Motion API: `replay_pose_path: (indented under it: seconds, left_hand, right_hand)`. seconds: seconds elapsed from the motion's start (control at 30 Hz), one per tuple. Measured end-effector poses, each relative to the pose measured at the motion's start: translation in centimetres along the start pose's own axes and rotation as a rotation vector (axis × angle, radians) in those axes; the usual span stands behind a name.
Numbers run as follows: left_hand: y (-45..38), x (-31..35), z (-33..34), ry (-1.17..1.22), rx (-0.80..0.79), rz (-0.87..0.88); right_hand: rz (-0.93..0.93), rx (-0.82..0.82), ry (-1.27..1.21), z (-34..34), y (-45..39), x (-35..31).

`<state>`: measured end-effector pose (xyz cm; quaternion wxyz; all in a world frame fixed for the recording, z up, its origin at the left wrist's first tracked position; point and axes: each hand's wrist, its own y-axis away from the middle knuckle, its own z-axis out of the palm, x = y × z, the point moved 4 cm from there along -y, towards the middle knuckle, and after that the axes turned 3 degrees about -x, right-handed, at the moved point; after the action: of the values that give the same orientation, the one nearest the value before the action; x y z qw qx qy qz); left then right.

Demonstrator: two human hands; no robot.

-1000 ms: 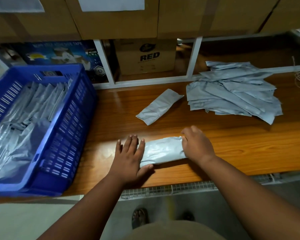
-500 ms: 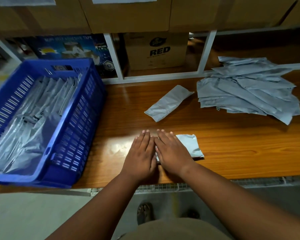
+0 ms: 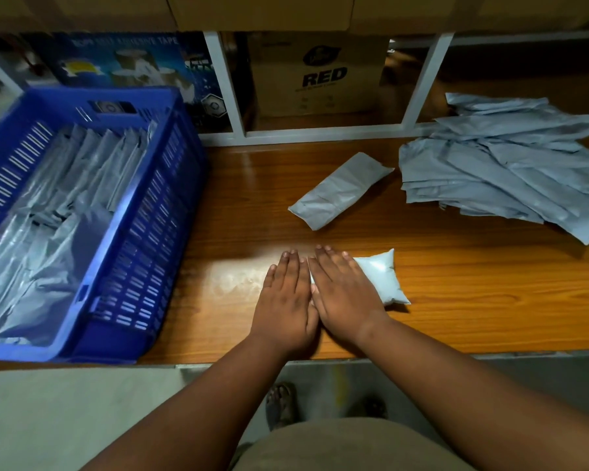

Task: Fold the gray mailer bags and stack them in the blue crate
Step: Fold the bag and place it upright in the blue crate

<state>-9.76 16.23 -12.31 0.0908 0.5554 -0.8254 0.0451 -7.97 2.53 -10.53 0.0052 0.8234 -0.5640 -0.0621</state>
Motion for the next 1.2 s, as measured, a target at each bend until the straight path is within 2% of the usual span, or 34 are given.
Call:
replay_pose_path:
  seconds: [0.37, 0.73, 0.9, 1.07, 1.2]
  left_hand:
    - [-0.3, -0.1, 0.2, 0.002, -0.002, 0.016]
    - [-0.4, 0.2, -1.6, -0.093, -0.082, -0.001]
    - [-1.5, 2.2, -2.8, -0.089, -0.019, 0.031]
    - [-2.3, 3.1, -1.6, -0.098, -0.087, -0.069]
    - [-2.2, 3.1, -1.3, -0.090, -0.068, -0.073]
  right_hand:
    - [-0.010, 0.004, -0.016, 0.7, -0.3, 0.3]
    - [-0.042, -0.107, -0.184, -0.8, -0.4, 0.7]
    - [-0.038, 0.004, -0.167, -2.8, 0.7, 1.9]
    - [-0.042, -0.035, -0.091, -1.5, 1.4, 2.8]
    - [-0.041, -0.001, -0.067, -0.7, 1.8, 3.6]
